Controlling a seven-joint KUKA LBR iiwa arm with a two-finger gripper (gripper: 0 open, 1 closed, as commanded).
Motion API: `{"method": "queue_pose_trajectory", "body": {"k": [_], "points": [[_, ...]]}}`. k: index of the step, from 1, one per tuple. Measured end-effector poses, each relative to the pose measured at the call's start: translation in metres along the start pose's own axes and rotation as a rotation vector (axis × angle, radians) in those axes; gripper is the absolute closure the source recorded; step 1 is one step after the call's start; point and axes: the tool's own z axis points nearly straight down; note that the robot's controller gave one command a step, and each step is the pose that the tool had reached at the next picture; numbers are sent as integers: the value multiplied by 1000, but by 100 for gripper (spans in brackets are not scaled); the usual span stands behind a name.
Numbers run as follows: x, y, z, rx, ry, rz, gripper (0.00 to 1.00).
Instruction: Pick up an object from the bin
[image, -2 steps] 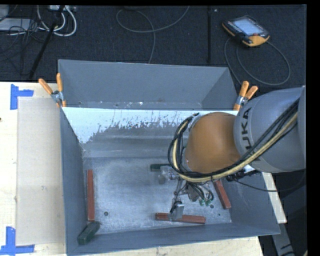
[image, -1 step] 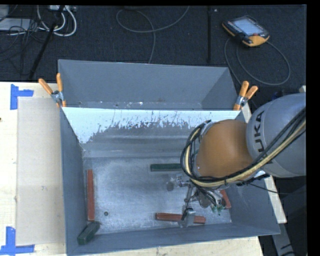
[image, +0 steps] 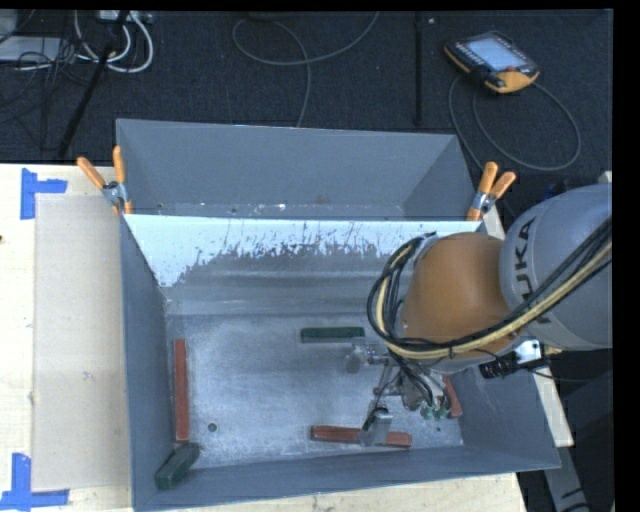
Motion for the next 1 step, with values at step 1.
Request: {"method": "queue_pose_trajectory", "body": {"k": [1], "points": [[13, 2, 51, -1, -7, -4, 0]]}}
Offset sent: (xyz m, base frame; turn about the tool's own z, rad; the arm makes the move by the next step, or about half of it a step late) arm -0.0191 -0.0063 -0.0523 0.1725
